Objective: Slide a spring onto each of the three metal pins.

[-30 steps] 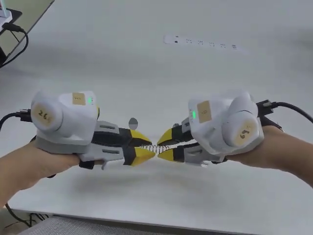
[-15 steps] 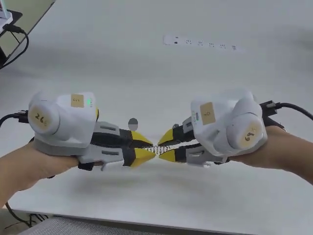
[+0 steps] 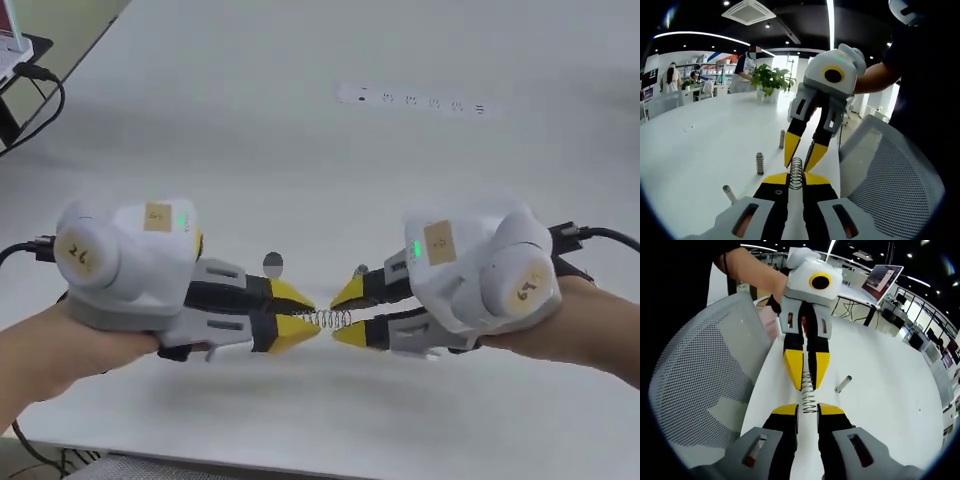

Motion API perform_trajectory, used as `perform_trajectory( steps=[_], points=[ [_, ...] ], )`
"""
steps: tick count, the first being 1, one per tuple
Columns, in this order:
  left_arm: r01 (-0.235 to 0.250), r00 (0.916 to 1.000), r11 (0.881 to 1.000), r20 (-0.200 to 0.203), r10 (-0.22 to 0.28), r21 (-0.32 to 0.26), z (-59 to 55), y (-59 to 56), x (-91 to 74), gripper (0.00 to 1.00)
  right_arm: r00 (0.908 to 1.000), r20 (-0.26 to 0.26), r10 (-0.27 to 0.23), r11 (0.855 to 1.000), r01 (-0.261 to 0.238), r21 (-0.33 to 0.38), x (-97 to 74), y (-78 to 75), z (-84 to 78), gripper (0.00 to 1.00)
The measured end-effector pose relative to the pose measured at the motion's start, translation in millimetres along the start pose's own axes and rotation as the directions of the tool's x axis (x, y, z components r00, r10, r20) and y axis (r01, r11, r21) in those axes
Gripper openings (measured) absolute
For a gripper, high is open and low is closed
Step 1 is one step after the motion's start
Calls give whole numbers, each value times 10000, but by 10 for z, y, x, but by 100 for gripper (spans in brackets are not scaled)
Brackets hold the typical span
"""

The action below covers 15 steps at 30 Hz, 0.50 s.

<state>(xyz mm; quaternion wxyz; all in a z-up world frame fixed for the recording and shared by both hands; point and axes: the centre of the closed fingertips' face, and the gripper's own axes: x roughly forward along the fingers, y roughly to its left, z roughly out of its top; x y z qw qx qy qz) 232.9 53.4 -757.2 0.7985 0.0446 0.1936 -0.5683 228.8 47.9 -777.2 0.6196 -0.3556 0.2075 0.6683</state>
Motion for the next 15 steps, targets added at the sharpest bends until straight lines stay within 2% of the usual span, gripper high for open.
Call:
perform_trajectory(
  steps=[3, 8, 10, 15],
  points=[
    [78, 10000, 10000, 0, -78, -23, 5, -9, -3, 2, 9999, 104, -123, 9999, 124, -49, -29, -11, -5, 8],
    [92, 10000, 10000, 11, -92, -8, 25, -13, 0, 2, 9997, 232, -62, 9996, 55, 268, -39, -18, 4, 8],
    [112, 9999, 9999, 36, -112, 13, 29, -17, -5, 2, 9994, 337, -60, 9999, 57, 92, -58, -4, 18, 7],
    [153, 9998, 9999, 145, -152, -19, 26, -33, -19, 2, 9982, 583, -119, 9997, 108, 197, -122, -16, 78, 6]
  ],
)
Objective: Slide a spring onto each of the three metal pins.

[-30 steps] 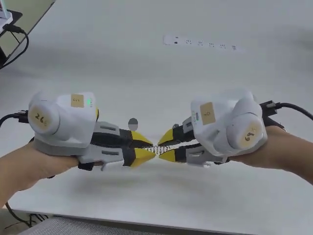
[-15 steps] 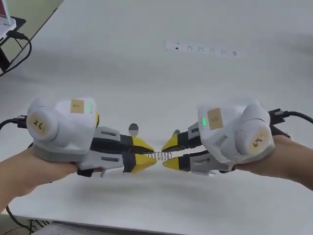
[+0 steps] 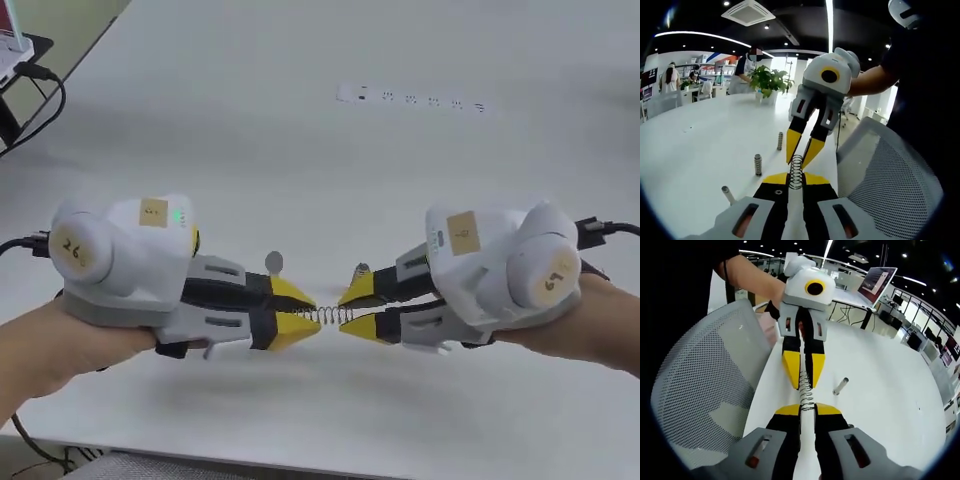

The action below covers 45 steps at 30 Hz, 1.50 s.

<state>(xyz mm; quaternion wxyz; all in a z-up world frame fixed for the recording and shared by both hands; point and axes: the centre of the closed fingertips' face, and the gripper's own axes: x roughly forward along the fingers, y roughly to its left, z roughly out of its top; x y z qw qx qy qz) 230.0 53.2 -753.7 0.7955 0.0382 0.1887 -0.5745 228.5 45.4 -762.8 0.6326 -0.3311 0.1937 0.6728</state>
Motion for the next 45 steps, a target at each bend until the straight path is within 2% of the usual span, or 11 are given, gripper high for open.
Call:
perform_trajectory(
  steps=[11, 15, 20, 26, 28, 30, 32, 34, 37, 40, 45],
  points=[
    [-79, 9997, 9998, -245, 83, 184, -64, 3, 9, 2, 9993, 372, -50, 9998, 57, -197, -69, -5, 192, 6],
    [-78, 9991, 9994, -416, 93, 342, -95, 1, 31, 2, 9982, 595, 36, 9990, -10, -436, -54, 16, 298, 7],
    [-42, 9988, 9991, -490, 63, 418, -110, -9, 55, 2, 9977, 663, 118, 9981, -77, -614, 0, 30, 350, 6],
    [-25, 9988, 9986, -480, 50, 520, -102, -16, 77, 2, 9965, 831, 117, 9985, -72, -551, 34, 22, 381, 7],
    [48, 9993, 9987, -361, -30, 508, -77, -39, 94, 2, 9897, 1431, 69, 10000, -59, -69, 40, 9, 485, 6],
    [98, 9997, 9989, -215, -88, 459, -34, -66, 121, 2, 9900, 1410, 90, 9999, -69, -154, 47, 2, 501, 6],
    [-25, 9991, 9972, -427, 57, 748, -56, -51, 139, 2, 9920, 1264, 65, 9994, -20, -356, 83, 3, 489, 6],
    [23, 9990, 9976, -444, 8, 699, -72, -49, 127, 2, 9917, 1280, 76, 9995, -34, -324, 86, 18, 491, 6],
    [8, 9993, 9976, -368, 17, 687, -53, -47, 99, 2, 9889, 1487, -35, 9996, 77, -282, 57, 15, 540, 6],
    [-34, 9993, 9973, -372, 61, 732, -44, -37, 89, 2, 9850, 1720, -139, 9999, 133, 49, 66, -6, 566, 6],
    [-84, 9992, 9971, -372, 112, 750, -31, -30, 68, 2, 9839, 1765, -283, 9994, 311, -133, 38, 3, 600, 6]
  ],
)
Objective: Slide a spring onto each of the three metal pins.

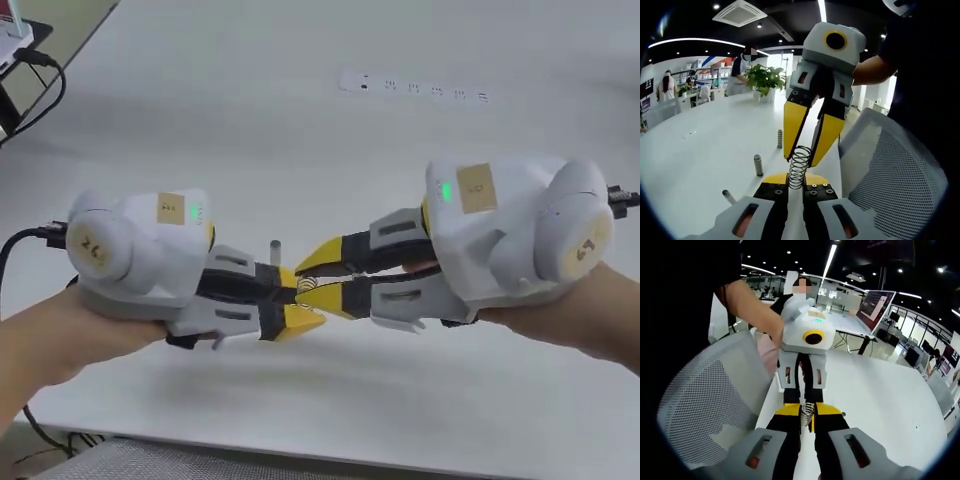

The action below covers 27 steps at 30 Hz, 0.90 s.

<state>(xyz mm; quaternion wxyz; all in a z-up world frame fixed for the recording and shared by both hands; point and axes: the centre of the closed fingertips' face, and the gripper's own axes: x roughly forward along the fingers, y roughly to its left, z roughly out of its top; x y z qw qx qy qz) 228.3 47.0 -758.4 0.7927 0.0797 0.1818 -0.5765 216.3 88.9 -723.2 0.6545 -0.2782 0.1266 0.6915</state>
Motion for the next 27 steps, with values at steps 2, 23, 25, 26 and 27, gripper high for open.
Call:
perform_trajectory(
  steps=[2, 23, 25, 26, 27],
  points=[
    [-27, 10000, 10000, -31, 27, -16, -8, 6, -7, 2, 10000, -23, -40, 10000, 40, -21, -5, -5, 0, 6],
    [-579, 9981, 9983, 213, 581, -118, 29, 103, -115, 3, 9993, -352, 134, 9978, -157, -641, 30, -49, 131, 5],
    [-615, 9978, 9980, 221, 617, -116, 30, 104, -115, 3, 9992, -367, 152, 9976, -177, -676, 32, -47, 131, 5],
    [-628, 9978, 9980, 213, 631, -121, 29, 106, -116, 3, 9992, -380, 153, 9975, -179, -683, 31, -49, 128, 5],
    [-646, 9977, 9978, 214, 650, -177, 28, 108, -116, 3, 9991, -394, 150, 9975, -177, -679, 31, -50, 128, 5]
  ],
)
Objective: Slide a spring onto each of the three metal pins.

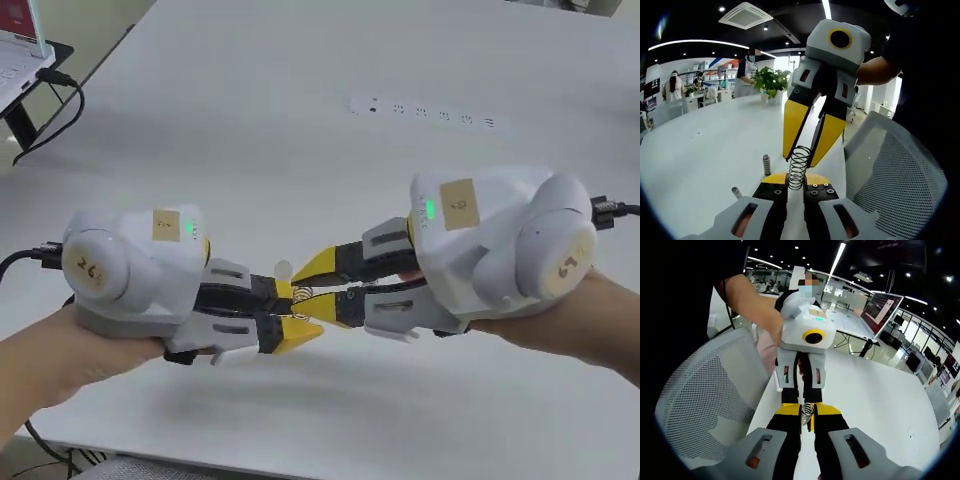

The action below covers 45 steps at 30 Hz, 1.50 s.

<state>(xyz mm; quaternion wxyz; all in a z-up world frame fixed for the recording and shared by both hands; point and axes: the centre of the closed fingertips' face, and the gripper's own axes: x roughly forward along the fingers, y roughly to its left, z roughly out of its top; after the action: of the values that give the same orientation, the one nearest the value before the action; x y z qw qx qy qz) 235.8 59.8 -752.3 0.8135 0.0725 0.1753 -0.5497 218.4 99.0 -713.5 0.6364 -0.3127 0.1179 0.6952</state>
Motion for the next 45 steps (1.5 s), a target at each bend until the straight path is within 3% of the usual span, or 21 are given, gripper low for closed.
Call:
perform_trajectory(
  steps=[12, 24, 32, 38, 45],
  points=[
    [-224, 9996, 9993, 161, 229, -311, 4, 44, -32, 6, 10000, -61, -66, 10000, 66, -40, 14, -21, -5, 6],
    [-806, 9964, 9949, 230, 822, -611, -105, 128, -172, 18, 9996, -93, -258, 9997, 258, -57, 9, -94, -18, 6],
    [-1606, 9869, 9844, 61, 1614, -713, -229, 280, -321, 38, 9993, -160, -335, 9994, 334, -23, -2, -117, -58, 6],
    [-2181, 9754, 9719, 133, 2201, -885, -261, 420, -466, 46, 9987, -237, -457, 9989, 458, 38, -28, -157, -108, 6],
    [-2306, 9725, 9682, 99, 2327, -970, -276, 470, -568, 53, 9977, -329, -584, 9981, 590, 164, -56, -202, -174, 6]
  ],
)
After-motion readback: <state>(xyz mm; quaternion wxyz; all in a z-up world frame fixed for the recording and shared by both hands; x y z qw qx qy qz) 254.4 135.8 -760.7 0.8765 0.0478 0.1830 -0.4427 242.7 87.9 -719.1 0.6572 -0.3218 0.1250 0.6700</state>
